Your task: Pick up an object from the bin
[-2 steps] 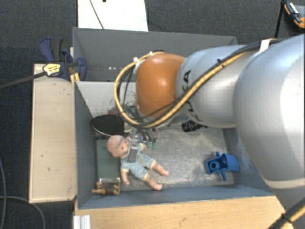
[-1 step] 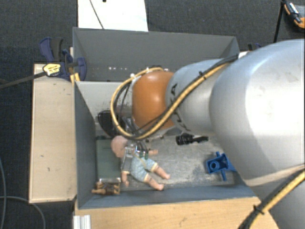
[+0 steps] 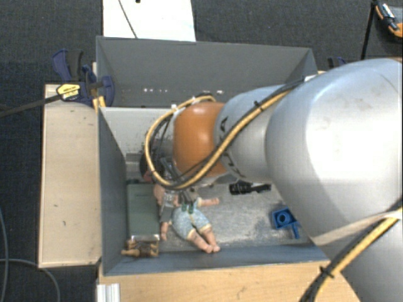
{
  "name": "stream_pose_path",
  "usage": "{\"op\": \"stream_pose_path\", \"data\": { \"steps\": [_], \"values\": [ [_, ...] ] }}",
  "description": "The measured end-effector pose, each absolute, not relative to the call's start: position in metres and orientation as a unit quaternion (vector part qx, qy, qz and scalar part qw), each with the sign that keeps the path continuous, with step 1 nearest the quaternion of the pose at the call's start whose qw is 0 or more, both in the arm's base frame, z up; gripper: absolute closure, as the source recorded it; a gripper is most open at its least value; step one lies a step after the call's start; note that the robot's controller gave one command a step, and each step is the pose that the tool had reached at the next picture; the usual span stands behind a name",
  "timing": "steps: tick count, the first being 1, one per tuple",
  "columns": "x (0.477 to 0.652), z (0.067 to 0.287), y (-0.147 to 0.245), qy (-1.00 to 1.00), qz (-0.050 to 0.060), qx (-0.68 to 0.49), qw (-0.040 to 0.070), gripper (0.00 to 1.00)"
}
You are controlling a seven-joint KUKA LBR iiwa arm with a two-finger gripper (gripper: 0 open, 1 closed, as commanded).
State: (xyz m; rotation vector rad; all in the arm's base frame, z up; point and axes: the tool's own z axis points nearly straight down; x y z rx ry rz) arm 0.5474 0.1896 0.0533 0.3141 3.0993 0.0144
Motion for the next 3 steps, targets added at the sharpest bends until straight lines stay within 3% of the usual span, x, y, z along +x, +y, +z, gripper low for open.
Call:
{"op": "stream_pose_path", "data": {
  "steps": [3],
  "values": [
    [0.545, 0.072, 0.189, 0.995, 0.002, 0.102, 0.005, 1.0]
  ]
}}
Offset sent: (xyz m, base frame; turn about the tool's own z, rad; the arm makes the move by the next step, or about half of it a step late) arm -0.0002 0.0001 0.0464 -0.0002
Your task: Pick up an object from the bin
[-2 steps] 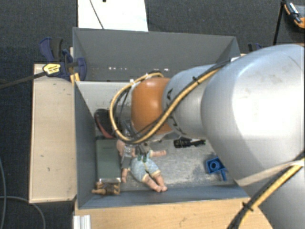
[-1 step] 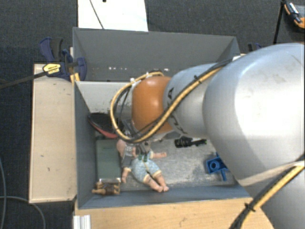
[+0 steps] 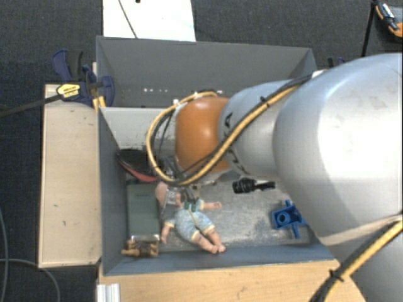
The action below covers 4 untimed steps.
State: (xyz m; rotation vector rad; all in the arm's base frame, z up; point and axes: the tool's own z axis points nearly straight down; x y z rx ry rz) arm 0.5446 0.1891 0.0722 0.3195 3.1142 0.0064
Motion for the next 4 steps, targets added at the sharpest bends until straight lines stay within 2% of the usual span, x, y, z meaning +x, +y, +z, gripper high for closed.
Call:
{"op": "stream_pose_path", "data": {
  "steps": [2, 3, 4],
  "values": [
    [0.543, 0.087, 0.189, 0.995, 0.0, 0.102, 0.0, 1.0],
    [0.541, 0.108, 0.188, 0.995, -0.001, 0.102, -0.002, 1.0],
    [0.542, 0.129, 0.189, 0.995, 0.0, 0.103, 0.0, 1.0]
  ]
}}
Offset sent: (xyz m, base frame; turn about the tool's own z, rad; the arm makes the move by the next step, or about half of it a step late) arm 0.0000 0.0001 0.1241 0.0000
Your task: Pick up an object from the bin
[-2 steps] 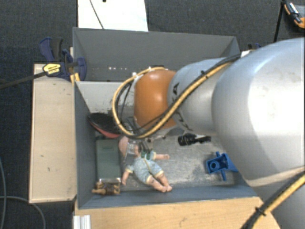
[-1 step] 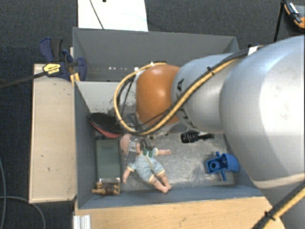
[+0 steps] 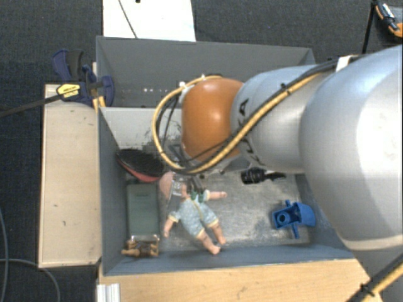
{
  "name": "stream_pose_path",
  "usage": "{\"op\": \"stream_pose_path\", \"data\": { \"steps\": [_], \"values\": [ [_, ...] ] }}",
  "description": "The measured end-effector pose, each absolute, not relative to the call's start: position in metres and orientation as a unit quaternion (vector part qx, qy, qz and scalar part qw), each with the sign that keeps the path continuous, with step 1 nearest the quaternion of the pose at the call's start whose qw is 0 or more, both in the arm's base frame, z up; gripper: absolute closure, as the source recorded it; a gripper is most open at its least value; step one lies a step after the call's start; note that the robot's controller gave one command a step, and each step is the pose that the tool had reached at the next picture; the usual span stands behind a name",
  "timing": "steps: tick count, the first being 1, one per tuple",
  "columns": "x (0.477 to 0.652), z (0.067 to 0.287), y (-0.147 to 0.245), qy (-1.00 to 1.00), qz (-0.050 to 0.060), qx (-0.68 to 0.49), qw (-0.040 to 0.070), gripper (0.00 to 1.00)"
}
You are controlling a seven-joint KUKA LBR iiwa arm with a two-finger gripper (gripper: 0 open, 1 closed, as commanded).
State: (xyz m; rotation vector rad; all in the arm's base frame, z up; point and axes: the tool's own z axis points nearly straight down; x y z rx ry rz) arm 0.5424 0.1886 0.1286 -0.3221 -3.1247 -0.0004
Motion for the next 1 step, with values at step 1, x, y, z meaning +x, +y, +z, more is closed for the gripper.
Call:
{"op": "stream_pose_path", "data": {
  "steps": [1],
  "values": [
    [0.5427, 0.1441, 0.1887, -0.995, 0.0, -0.103, 0.0, 1.0]
  ]
}}
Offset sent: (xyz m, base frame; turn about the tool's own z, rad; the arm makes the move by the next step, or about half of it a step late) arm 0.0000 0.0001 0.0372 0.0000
